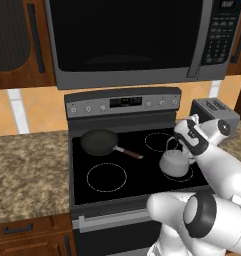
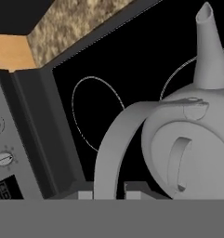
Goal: Pick the kettle from the counter and place it on a stove burner. Then turn the burner on.
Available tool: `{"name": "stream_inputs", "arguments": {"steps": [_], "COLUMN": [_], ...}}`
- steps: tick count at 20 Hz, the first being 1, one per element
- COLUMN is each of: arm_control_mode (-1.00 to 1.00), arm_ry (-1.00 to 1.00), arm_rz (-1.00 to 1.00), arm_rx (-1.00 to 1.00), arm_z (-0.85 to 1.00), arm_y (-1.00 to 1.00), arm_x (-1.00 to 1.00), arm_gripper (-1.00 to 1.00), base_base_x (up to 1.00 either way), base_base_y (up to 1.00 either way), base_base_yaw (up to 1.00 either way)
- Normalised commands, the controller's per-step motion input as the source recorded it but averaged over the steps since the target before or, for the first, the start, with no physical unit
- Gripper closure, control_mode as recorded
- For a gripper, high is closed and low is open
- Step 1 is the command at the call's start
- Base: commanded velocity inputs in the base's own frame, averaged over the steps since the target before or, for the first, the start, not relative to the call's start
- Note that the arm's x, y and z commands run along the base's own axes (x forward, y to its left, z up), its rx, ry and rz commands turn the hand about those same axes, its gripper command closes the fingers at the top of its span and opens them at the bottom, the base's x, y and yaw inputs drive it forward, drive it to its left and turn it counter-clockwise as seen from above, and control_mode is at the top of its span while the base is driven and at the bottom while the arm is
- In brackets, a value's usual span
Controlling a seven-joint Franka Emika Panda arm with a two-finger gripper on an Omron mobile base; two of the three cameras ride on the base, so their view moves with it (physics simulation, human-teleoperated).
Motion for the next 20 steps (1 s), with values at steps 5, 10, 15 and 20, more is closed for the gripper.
{"name": "stream_inputs", "arguments": {"steps": [5, 10, 15, 20], "arm_control_mode": [-1.0, -1.0, -1.0, -1.0], "arm_ry": [-0.01, 0.0, 0.0, 0.0], "arm_rz": [0.0, 0.0, 0.0, 0.0], "arm_rx": [-0.02, 0.0, -0.02, -0.03], "arm_z": [0.0, 0.01, 0.0, 0.0], "arm_y": [-0.17, -0.08, 0.01, 0.0], "arm_x": [0.0, 0.0, 0.0, 0.0], "arm_gripper": [1.0, 1.0, 1.0, -1.0], "base_base_x": [0.0, 0.0, 0.0, 0.0], "base_base_y": [0.0, 0.0, 0.0, 0.0], "base_base_yaw": [0.0, 0.0, 0.0, 0.0]}}
